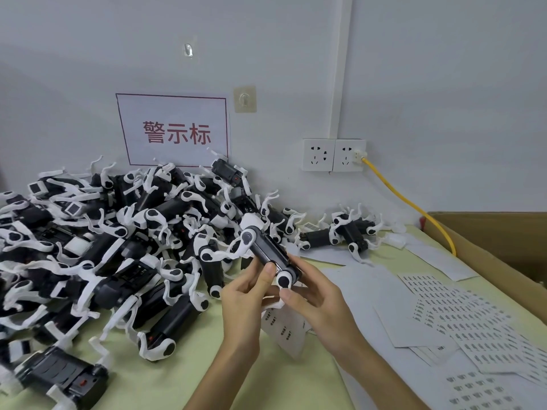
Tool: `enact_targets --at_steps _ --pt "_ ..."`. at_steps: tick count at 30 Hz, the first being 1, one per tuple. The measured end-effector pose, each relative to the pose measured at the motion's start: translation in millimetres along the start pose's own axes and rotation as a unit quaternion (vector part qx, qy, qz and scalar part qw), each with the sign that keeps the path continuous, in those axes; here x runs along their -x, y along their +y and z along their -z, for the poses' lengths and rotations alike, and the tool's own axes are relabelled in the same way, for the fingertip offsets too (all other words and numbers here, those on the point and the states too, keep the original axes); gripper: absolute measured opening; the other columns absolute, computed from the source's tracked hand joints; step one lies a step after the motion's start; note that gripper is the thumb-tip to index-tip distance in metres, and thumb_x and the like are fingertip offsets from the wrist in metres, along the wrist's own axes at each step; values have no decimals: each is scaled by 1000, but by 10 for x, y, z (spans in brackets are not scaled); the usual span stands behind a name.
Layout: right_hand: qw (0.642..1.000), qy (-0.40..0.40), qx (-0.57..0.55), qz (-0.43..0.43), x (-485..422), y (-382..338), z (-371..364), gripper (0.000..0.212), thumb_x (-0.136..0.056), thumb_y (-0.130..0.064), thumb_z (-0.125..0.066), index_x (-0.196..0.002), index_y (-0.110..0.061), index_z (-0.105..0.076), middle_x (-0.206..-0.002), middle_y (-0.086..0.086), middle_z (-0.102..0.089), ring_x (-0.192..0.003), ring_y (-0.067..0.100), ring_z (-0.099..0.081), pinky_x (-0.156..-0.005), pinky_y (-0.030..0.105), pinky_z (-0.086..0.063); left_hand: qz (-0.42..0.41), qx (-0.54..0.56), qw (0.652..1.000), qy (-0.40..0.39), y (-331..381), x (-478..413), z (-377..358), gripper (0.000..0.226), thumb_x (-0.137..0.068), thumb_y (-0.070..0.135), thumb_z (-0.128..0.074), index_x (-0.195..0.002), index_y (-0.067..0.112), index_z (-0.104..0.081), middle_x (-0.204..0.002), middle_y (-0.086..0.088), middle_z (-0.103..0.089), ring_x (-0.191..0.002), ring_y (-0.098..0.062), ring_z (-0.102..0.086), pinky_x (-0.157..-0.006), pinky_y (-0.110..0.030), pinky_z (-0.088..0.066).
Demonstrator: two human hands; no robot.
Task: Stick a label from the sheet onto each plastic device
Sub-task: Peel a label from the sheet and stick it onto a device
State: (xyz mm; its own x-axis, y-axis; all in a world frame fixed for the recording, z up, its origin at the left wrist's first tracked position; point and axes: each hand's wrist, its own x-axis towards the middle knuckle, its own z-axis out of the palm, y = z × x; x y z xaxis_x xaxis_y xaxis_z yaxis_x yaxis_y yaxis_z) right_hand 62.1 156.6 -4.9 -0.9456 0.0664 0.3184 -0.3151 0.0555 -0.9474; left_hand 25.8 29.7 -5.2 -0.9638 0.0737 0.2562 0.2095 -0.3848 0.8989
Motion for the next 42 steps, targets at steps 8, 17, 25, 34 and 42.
enact_targets --at_steps 8,17,25,34,42 --pt "999 6 -39 -9 -16 -18 19 55 -80 -19 -78 -132 -26 -61 -119 -4 -72 -110 16 -69 -91 26 -54 34 31 999 -11 0 -27 13 36 -87 34 -65 -117 18 -76 -101 -10 -78 -67 -18 -69 -65 -25 -57" --pt "927 118 -303 -185 -116 -114 271 46 -78 -37 -70 -111 -5 -65 -101 23 -72 -76 27 -71 -69 31 -62 -50 -49 993 99 -46 -107 117 20 -101 1 -57 -100 11 -74 -75 -6 -76 -50 -14 -62 -52 -22 -53" --pt "802 235 -548 37 -71 -321 1405 62 -99 -57 -42 -143 -13 -43 -137 22 -59 -114 37 -67 -86 37 -55 -53 32 968 242 12 -256 308 60 -101 6 -56 -150 32 -32 -91 -6 -70 -55 -15 -62 -54 -23 -54" --pt "847 310 -431 -30 -80 -187 1319 43 -102 -41 -41 -130 -15 -60 -113 5 -73 -80 17 -65 -72 26 -44 -48 -267 946 180 -91 -347 494 57 -101 16 -58 -150 34 -36 -83 -10 -69 -54 -17 -68 -66 -37 -54" --pt "909 232 -336 -87 -168 -190 999 33 -99 -34 -44 -104 -14 -70 -78 2 -68 -62 15 -50 -63 27 -35 -133 -390 891 189 -65 -311 494 27 -96 27 -65 -119 31 -51 -95 1 -57 -75 -15 -58 -69 -36 -44"
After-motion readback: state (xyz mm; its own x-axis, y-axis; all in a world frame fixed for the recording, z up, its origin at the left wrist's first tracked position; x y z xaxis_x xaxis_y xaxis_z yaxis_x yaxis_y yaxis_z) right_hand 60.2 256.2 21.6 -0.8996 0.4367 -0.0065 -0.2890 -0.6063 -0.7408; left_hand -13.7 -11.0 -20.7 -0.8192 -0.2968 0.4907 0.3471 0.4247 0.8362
